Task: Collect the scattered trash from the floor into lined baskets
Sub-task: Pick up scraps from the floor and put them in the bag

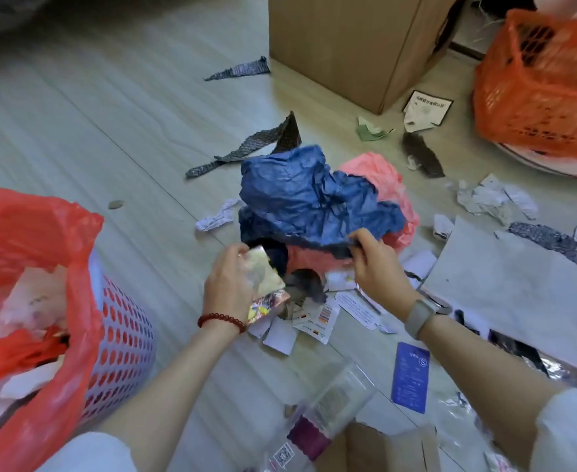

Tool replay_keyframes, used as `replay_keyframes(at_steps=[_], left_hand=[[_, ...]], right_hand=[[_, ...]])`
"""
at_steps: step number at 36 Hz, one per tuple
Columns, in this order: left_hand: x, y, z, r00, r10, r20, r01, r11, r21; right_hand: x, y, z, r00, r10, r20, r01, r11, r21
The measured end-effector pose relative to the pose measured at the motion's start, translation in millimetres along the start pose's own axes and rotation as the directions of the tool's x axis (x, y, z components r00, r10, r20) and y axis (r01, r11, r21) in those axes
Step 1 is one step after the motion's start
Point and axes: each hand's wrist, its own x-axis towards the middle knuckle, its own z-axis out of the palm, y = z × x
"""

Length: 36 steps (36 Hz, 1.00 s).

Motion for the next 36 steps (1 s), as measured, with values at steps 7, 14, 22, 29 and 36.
replay_keyframes(at_steps=[7, 14, 22, 29, 36], left_hand=[[15.6, 24.0, -18.3, 0.997, -0.071, -0.037, 0.062, 0.977, -0.204], [-11.5, 19.6, 23.4, 0.871, -0.038, 0.490, 0.164, 0.962, -0.217], [-34.9, 51.6, 27.1, 0.861, 0.199, 0.468, -0.020, 0.933, -0.359], [-45.3, 58.5, 18.1, 0.865, 0.340, 0.369, -0.177, 0.895, -0.408], [-40.9, 63.0, 4.4, 0.851, 0.474, 0.227, -0.404, 0.867, -0.292]], right_hand=[[-41.2, -2.2, -15.9, 0.940, -0.101, 0.326, 0.166, 0.970, -0.178], [-63.8, -9.1, -8.7, 0.970, 0.203, 0.138, -0.241, 0.890, 0.388], [-55.1, -25.6, -7.4, 0.848, 0.324, 0.420, -0.457, 0.044, 0.888], [-60.1, -36.4, -4.6, 0.808, 0.283, 0.517, -0.550, 0.044, 0.834], [-70.8, -43.3, -7.9, 0.828, 0.397, 0.395, -0.503, 0.216, 0.837]])
